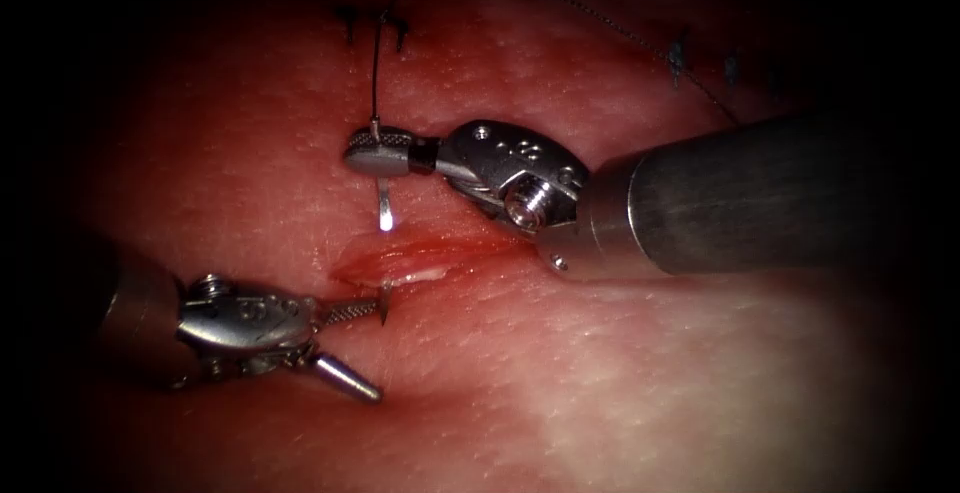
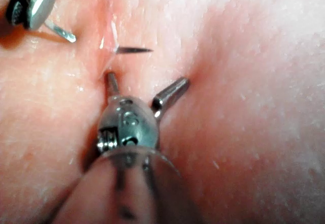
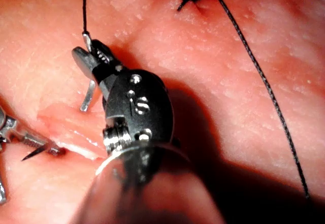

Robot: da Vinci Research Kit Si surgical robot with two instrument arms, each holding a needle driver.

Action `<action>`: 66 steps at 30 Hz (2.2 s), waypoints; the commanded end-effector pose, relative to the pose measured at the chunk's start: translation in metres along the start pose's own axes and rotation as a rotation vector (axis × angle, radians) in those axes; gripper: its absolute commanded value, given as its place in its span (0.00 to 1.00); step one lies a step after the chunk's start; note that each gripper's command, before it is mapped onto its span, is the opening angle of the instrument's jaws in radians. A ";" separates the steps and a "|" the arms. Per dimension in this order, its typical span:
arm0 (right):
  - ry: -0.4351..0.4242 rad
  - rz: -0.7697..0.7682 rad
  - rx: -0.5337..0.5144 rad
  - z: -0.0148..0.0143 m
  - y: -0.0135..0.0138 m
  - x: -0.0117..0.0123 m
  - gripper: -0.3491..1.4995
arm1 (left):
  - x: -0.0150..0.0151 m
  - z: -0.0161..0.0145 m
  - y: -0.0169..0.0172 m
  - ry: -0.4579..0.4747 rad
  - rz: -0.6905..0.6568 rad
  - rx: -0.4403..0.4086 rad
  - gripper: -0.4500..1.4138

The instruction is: Wound Closure

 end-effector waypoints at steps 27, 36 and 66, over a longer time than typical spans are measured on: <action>0.005 0.426 0.211 -0.0005 -0.0036 -0.0032 0.64 | -0.0013 -0.0008 -0.0030 -0.003 0.117 0.019 0.65; 0.120 0.382 0.153 -0.0041 0.0004 -0.0023 0.61 | -0.0040 -0.0009 -0.0056 -0.060 0.482 0.008 0.61; 0.130 0.105 -0.029 -0.0075 0.0005 -0.0003 0.14 | -0.0094 0.0045 -0.0010 -0.276 0.599 -0.225 0.51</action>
